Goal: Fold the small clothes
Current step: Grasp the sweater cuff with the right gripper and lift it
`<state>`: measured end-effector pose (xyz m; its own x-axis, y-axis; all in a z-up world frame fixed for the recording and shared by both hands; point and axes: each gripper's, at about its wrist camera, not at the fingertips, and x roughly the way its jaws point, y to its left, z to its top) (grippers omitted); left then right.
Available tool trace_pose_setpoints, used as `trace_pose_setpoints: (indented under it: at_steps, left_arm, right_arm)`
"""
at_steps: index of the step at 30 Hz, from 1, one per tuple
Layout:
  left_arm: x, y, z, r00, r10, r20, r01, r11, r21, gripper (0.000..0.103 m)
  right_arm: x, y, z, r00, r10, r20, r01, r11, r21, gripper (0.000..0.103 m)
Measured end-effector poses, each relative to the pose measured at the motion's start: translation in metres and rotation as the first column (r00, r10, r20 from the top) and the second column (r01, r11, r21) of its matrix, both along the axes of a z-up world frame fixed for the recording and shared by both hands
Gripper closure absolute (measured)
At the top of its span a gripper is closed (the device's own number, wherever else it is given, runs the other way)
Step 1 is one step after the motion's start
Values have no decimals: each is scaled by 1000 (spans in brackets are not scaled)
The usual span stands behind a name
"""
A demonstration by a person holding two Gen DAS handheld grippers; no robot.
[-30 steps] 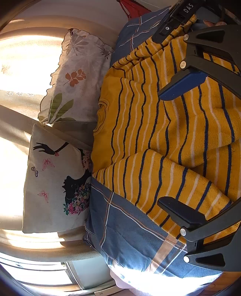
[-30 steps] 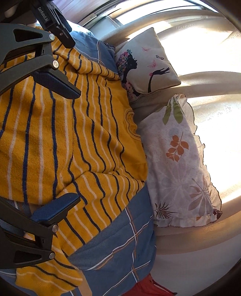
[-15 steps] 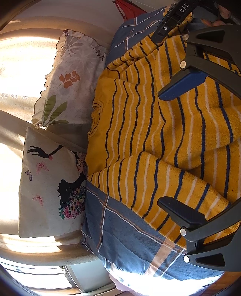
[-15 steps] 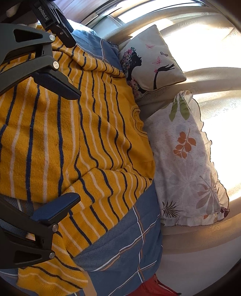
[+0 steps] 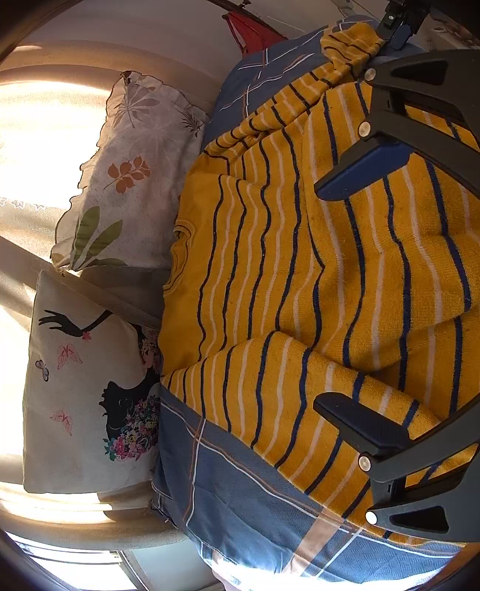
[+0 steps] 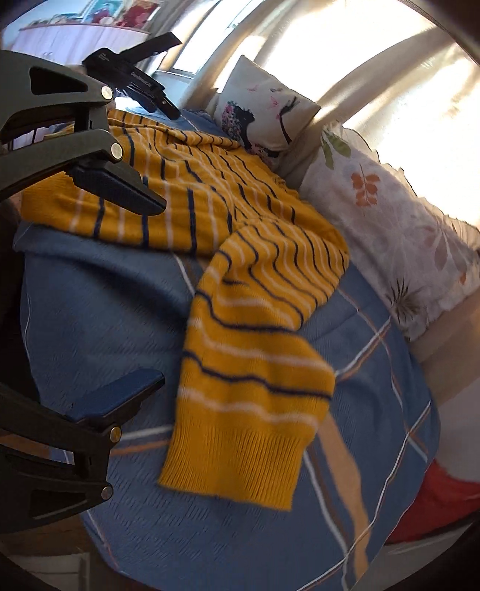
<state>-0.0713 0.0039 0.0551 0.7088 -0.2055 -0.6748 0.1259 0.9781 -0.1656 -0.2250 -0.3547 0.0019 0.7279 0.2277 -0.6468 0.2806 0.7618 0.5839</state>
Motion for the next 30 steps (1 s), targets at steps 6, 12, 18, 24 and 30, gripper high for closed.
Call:
trace_pose_setpoints:
  at_steps: [6,12,18,24,30]
  left_arm:
    - [-7,6,6,1000,15,19,-15,1000,3,0]
    - [-10,19,15,998,50,41,-50,999,-2,0]
    - [-14,39,28,991,108,82,-106,994,-20,0]
    - [-18,55,34,984,147,98,-142,988,-54,0]
    - [-21,58,34,984,147,104,-141,988,-58,0]
  right_arm:
    - [11,-25,-2,980,-199,-19,197,978,-63,15]
    - [33,-34,0,958,-286,-7,278,938,-207,86]
    - [22,-106,46,909,-404,99,416,875,-248,93]
    - [45,-176,103,850,-507,146,526,798,-293,93]
    - [97,-147,125,894,-413,173,447,797,-406,94]
